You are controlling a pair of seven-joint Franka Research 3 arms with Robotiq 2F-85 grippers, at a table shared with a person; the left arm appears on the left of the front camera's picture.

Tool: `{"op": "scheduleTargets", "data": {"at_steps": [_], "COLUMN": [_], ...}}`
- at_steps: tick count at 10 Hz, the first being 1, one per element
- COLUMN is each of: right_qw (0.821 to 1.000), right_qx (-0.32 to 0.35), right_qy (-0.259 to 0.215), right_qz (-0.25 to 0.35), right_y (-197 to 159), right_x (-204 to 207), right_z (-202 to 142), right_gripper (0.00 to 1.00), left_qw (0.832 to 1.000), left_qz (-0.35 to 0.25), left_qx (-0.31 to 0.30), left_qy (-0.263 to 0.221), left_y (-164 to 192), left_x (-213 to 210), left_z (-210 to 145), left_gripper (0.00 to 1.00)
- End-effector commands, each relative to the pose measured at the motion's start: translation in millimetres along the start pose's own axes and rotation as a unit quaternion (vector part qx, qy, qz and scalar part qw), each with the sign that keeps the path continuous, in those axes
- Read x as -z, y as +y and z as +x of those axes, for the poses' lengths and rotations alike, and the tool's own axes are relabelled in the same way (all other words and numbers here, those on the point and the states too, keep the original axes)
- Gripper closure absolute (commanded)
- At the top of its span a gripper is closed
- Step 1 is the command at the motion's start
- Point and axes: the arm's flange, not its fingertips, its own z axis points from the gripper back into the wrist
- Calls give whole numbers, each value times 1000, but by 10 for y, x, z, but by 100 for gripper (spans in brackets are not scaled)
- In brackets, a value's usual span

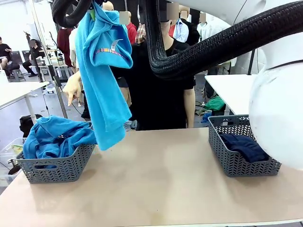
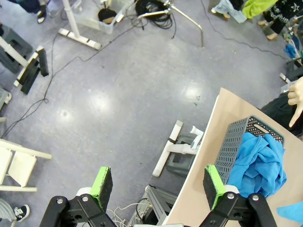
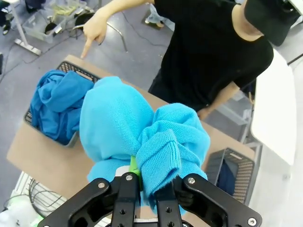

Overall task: Sort the tops and bottoms.
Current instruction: Sort the clothes according to human instructions.

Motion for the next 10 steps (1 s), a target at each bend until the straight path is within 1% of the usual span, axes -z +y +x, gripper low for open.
{"op": "scheduleTargets", "data": {"at_steps": [1, 2, 3, 4, 5, 6, 7, 8, 9, 10], "right_qw": [1000, 998, 994, 991, 988, 983, 975, 971, 969, 970], "right_qx": [-5, -23, -25, -10, -12, -18, -24, -17, 9, 8], "right_qy": [3, -20, -46, -75, -86, -92, -109, -133, -161, -155], "right_qz": [20, 51, 99, 112, 129, 160, 192, 199, 189, 189], "right_y": [63, 160, 257, 305, 368, 495, 643, 799, 946, 1149], "right_x": [154, 266, 330, 339, 359, 401, 456, 560, 739, 1005], "right_z": [286, 666, 1069, 1373, 1661, 1951, 2277, 2523, 2718, 2862], "right_gripper": [100, 100, 100, 100, 100, 100, 100, 100, 100, 100], "left_qw": [1000, 1000, 1000, 1000, 1000, 1000, 1000, 1000, 1000, 1000], "left_qz": [1, 1, 1, 1, 1, 1, 1, 1, 1, 1], "left_qx": [0, 0, 0, 0, 0, 0, 0, 0, 0, 0], "left_qy": [-5, -5, -5, -5, -5, -5, -5, -5, -5, -5], "left_y": [8, 8, 8, 8, 8, 8, 8, 8, 8, 8], "left_x": [-9, -9, -9, -9, -9, -9, -9, -9, -9, -9], "left_z": [-14, -14, -14, -14, -14, -14, -14, -14, -14, -14], "left_gripper": [0, 0, 0, 0, 0, 0, 0, 0, 0, 0]}}
